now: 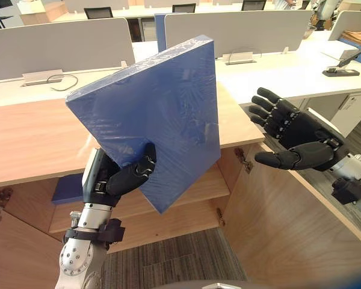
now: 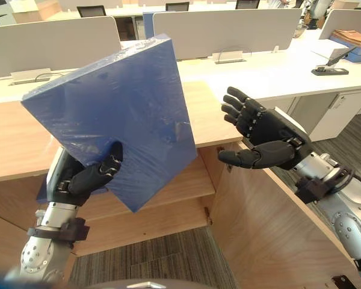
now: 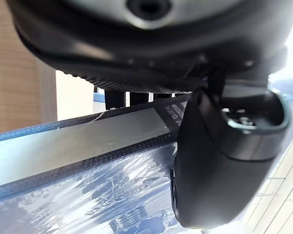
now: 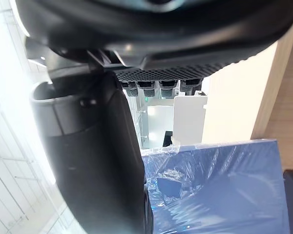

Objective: Walk over to the cabinet, pick up the folder, carry it to the office cabinet, place the folder inside the office cabinet, then close the office cabinet door

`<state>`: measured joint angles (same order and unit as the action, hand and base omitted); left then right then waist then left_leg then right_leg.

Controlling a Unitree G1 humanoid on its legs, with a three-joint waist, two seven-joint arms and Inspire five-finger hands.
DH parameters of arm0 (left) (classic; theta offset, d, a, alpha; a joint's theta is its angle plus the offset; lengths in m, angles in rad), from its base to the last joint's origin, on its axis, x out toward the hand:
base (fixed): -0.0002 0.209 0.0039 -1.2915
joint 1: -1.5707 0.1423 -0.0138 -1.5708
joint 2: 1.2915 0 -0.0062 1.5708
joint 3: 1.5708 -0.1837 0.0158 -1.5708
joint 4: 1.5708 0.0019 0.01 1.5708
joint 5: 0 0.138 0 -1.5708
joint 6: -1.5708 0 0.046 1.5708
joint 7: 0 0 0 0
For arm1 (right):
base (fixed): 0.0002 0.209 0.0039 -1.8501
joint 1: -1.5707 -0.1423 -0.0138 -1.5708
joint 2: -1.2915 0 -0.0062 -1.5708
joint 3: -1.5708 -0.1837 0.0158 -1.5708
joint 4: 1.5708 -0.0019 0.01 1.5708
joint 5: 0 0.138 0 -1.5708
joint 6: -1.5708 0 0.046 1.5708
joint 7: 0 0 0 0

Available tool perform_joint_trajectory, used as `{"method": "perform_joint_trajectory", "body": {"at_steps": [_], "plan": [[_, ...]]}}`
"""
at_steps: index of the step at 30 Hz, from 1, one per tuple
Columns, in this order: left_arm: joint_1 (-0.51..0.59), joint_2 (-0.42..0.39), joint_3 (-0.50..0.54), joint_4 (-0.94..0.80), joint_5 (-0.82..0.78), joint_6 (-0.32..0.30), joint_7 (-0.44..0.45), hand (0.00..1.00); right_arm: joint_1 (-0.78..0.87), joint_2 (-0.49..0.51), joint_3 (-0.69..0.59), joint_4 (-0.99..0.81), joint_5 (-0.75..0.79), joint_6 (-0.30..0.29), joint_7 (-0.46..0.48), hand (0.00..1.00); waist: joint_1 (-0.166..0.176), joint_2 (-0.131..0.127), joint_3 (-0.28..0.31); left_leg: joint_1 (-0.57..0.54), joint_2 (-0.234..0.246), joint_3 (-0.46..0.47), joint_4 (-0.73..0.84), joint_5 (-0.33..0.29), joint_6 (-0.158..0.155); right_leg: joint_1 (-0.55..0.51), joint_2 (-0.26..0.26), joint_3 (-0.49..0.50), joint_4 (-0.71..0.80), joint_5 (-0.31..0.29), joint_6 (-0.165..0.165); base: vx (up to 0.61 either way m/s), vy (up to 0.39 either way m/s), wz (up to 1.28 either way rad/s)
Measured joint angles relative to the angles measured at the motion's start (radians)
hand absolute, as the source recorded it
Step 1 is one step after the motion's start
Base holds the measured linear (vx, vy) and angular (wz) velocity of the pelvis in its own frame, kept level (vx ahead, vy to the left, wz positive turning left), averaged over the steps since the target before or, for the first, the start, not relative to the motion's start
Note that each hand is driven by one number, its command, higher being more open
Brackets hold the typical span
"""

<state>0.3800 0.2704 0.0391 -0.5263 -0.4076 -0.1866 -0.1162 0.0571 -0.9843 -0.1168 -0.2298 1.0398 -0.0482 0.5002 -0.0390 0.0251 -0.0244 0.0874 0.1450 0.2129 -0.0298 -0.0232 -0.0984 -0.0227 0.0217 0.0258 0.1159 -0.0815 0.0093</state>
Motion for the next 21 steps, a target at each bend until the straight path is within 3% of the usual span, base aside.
{"method": "perform_joint_trajectory", "body": {"at_steps": [5, 10, 20, 21], "plan": [[-0.05, 0.004, -0.069, 0.0, -0.038, 0.0, 0.0, 0.0, -0.092, 0.009, 0.092, -0.001, -0.019, -0.005, -0.028, 1.0, 0.01, 0.001, -0.002, 0.0, -0.006, -0.008, -0.008, 0.009, 0.004, 0.005, -0.006, -0.006, -0.009, 0.008, 0.007, -0.04, 0.011, 0.05], [-0.099, 0.031, -0.206, -0.001, -0.068, -0.001, -0.001, 0.0, -0.272, 0.048, 0.207, -0.001, -0.024, -0.029, -0.081, 1.0, 0.012, 0.001, -0.002, 0.0, -0.008, -0.005, -0.022, 0.023, 0.006, 0.006, -0.006, -0.004, -0.028, 0.027, 0.009, -0.03, 0.011, -0.01], [-0.152, 0.033, -0.231, -0.001, -0.119, -0.022, 0.041, 0.0, -0.474, 0.035, 0.286, 0.031, -0.058, -0.058, -0.148, 1.0, 0.018, 0.002, -0.004, 0.004, -0.007, 0.002, -0.032, 0.035, 0.005, 0.008, -0.004, 0.003, -0.043, 0.046, 0.009, -0.03, 0.004, -0.02], [-0.155, 0.033, -0.231, 0.0, -0.125, -0.023, 0.046, 0.0, -0.496, 0.032, 0.301, 0.038, -0.058, -0.063, -0.155, 0.0, 0.019, 0.002, -0.004, 0.004, -0.007, 0.003, -0.035, 0.038, 0.006, 0.008, -0.003, 0.003, -0.046, 0.049, 0.009, -0.04, 0.004, -0.02]]}}
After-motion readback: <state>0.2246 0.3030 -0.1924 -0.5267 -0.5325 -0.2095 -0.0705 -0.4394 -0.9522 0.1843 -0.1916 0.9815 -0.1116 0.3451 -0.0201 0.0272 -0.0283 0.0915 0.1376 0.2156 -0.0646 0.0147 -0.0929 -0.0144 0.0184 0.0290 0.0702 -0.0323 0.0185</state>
